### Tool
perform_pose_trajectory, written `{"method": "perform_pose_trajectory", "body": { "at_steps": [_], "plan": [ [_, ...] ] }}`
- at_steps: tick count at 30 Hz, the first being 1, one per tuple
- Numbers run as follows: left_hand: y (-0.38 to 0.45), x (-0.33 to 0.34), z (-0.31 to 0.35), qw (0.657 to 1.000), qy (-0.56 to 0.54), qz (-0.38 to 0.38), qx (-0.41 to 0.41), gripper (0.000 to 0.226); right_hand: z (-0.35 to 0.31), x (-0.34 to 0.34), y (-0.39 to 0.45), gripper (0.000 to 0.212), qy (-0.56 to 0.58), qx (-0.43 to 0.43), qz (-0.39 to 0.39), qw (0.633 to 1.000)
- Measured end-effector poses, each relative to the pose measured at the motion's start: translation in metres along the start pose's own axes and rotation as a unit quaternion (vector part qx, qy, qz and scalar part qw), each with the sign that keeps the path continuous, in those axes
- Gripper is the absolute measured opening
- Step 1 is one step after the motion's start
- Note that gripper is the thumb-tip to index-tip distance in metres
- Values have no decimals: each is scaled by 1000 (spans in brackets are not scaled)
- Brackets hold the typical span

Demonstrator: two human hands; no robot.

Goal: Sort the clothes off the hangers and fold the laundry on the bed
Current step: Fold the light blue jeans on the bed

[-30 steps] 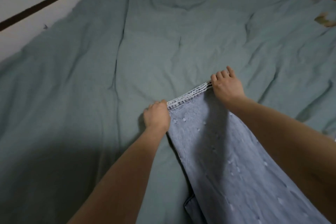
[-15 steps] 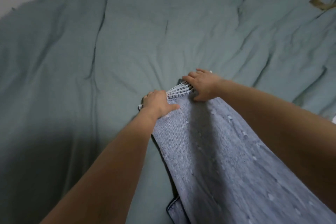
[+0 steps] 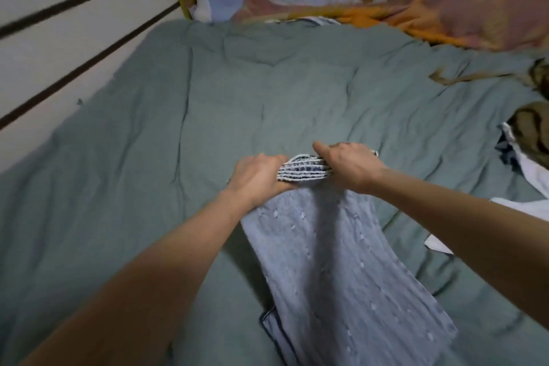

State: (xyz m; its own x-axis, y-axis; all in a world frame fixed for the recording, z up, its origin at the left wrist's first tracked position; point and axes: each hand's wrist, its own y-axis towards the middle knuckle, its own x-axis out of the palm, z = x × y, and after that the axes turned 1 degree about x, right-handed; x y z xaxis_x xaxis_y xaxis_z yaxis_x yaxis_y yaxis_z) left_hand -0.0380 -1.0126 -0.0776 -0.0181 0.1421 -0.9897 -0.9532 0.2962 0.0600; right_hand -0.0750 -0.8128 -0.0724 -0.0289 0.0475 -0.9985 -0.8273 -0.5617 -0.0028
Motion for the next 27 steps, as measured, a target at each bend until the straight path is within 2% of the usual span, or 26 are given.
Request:
{"method": "perform_pose_trajectory", "body": {
  "at_steps": [5,9,13,16,18,20,22,25,27],
  "plan": [
    [4,-127,41,994,72,83,-9,37,9,-129,-25,29,0,48,89,995],
    [-6,-200,75,985,112,130,-3,33,15,-191,-51,18,-55,36,242,968],
    [-34,-226,106,976,126,170,47,34,11,-210,-99,21,-100,45,316,942],
    [-66,-199,119,969,123,192,93,42,1,-186,-143,32,-116,49,309,943],
    [-93,-158,128,969,123,181,117,50,-9,-145,-175,44,-100,53,275,955],
    [-128,-105,139,978,127,110,126,50,-28,-93,-210,51,-63,45,198,977],
    [-169,-46,154,985,129,-18,116,46,-53,-40,-248,51,7,45,58,997],
    [-233,33,175,971,126,-177,101,38,-95,31,-304,51,52,50,-181,981],
    [-270,69,188,959,112,-240,106,34,-120,71,-338,55,73,36,-251,965]
  ]
}}
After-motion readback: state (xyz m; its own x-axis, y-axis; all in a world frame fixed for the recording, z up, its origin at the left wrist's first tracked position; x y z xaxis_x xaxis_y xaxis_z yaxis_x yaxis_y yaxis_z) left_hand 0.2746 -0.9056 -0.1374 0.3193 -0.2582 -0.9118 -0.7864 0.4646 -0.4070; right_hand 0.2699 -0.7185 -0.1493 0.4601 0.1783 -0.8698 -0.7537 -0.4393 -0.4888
